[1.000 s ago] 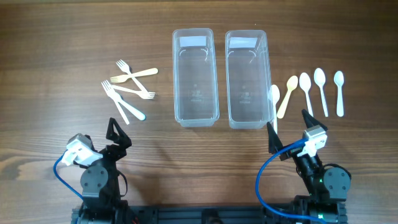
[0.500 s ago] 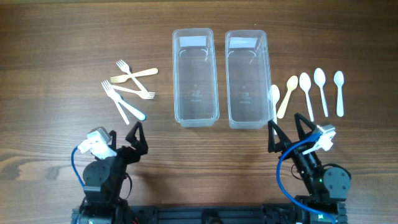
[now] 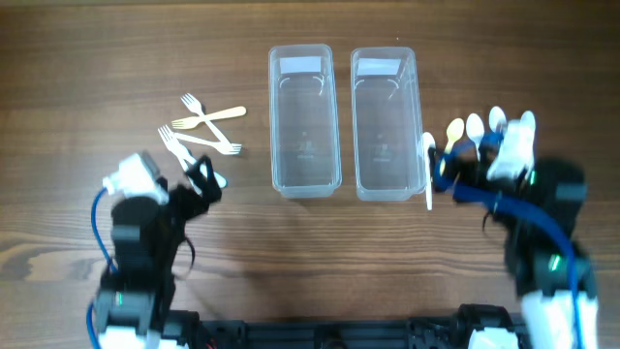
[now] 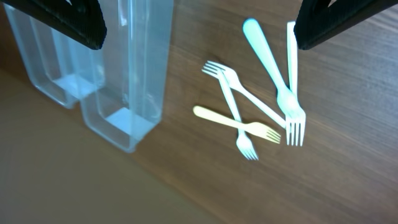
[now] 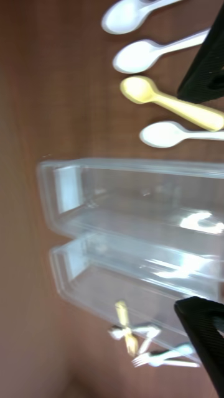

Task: Pack container
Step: 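Move the right gripper over the yellow spoon and grasp it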

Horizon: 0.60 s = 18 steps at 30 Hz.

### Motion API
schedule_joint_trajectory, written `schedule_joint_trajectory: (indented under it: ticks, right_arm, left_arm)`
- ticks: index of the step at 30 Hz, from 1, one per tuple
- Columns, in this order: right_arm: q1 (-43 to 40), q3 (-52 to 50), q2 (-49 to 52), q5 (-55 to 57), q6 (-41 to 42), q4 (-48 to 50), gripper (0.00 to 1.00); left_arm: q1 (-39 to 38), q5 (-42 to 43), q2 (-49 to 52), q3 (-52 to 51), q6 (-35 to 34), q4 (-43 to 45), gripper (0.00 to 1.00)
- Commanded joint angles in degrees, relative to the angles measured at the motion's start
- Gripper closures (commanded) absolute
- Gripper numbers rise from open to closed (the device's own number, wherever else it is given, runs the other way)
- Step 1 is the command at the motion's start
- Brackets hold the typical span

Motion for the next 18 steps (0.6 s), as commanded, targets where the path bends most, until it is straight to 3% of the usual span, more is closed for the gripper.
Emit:
schedule_joint_trajectory:
  ticks: [1,6,9,13,18]
  right_arm:
    - [0.3,16.2,14.4,1.4,-5.7,-8.1,0.01]
    - [0.3,35.4,29.4,-1.3,-4.5,-19.0,0.00]
    - [0.3,36.7,32.1,-3.9,-1.1,-12.9,0.00]
    - [0.2,36.7,35.6,1.2,8.2,-12.5,0.04]
    - [0.2,36.7,44.3,4.9,10.5,-18.2,0.01]
  left_arm:
    - [1.2,-0.9,15.6,11.0,0.6,-1.0,0.00]
    - [5.6,-0.8,34.2,27.8,2.9,-6.6,0.00]
    - [8.6,-0.9,41.6,36.6,8.5,-7.9,0.00]
    - [10.5,-1.0,43.2,38.4,12.0,-5.7,0.00]
    - [10.6,-1.0,43.1,38.4,12.0,-5.6,0.00]
